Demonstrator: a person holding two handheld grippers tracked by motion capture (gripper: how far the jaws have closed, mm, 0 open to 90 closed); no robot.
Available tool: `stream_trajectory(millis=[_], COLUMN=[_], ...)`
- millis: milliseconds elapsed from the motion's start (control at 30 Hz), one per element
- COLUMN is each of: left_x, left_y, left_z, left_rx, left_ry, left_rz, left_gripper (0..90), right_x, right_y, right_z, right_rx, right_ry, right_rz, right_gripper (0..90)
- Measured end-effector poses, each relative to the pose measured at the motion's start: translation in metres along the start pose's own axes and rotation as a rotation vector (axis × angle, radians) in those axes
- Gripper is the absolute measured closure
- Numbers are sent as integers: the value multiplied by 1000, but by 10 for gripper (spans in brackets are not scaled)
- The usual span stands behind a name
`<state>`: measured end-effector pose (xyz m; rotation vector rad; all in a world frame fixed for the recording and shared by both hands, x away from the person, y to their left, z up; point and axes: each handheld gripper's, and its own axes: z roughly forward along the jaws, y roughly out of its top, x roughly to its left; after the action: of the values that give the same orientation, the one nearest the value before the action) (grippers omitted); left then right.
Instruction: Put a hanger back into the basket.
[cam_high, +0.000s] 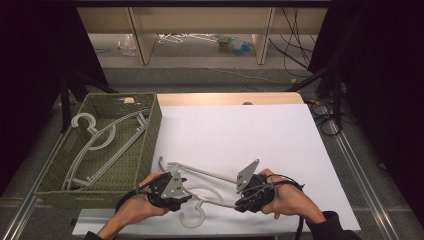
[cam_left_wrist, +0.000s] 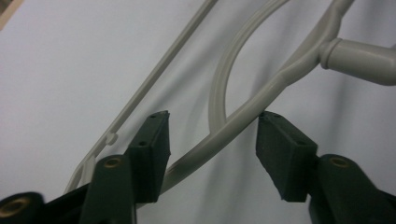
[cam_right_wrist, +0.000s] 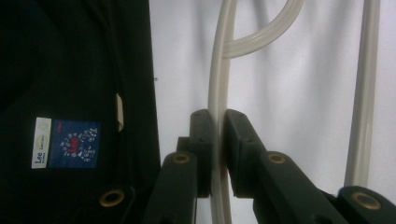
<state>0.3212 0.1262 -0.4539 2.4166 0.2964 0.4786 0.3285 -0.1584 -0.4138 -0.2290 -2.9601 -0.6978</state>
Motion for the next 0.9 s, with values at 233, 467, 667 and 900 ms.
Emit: stream_trajectory(millis=[233, 467, 667, 900], left_x=[-6, -9, -9, -14], left_y=[8, 13, 23, 34], left_z=[12, 9, 2, -1], left_rx=[7, 7, 2, 15], left_ry=[-50, -43, -24, -38], left_rz=[94, 148, 206, 248], left_gripper=[589, 634, 676, 731], right_x=[0, -2, -10, -16], right_y=[-1, -4, -10, -16], right_z=[-1, -3, -10, -13], right_rx=[3, -9, -45, -42], right_ry=[12, 13, -6, -82], right_rz=[-12, -16, -25, -13], right_gripper=[822, 820, 799, 758])
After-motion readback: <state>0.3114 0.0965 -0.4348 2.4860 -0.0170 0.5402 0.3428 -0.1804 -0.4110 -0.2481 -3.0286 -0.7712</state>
